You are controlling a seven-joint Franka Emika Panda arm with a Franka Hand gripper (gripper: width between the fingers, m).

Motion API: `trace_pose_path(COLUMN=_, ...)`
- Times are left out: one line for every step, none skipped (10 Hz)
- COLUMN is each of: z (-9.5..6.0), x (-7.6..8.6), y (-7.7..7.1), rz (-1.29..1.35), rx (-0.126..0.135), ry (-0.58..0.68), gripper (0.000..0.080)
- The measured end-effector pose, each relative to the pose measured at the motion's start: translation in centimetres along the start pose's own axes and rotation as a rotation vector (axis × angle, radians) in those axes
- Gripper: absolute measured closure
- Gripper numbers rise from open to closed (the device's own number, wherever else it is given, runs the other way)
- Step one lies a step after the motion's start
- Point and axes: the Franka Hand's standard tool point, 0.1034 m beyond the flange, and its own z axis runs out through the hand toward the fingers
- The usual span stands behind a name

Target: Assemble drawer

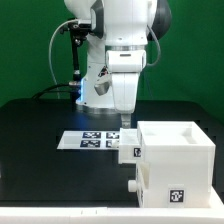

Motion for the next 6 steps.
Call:
trace_pose_path(z=0.1, x=0.1, y=-0.2, rz=-0.003, rx=-0.004, ry=0.004, gripper=0.0151)
trace_pose_path(z=0.8, x=0.4, y=-1.5, rz=-0.011, rx=-0.005, ry=0.017, gripper=0.0151)
trace_pose_path(z=1.5, x=0.8, y=-2.5, rz=-0.004, rx=-0.011, ry=0.032, gripper=0.0151)
trace_pose_path(z=2.1, x=1.1, y=-3.4, rz=-0.004, rx=-0.015, ry=0.048, gripper=0.0151)
trace_pose_path(z=2.7, x=1.4, y=-3.5, rz=-0.001, rx=-0.015, ry=0.061, gripper=0.0151)
trace_pose_path(z=3.5, x=1.8, y=-3.2, rz=0.005, rx=-0.015, ry=0.079, gripper=0.0151)
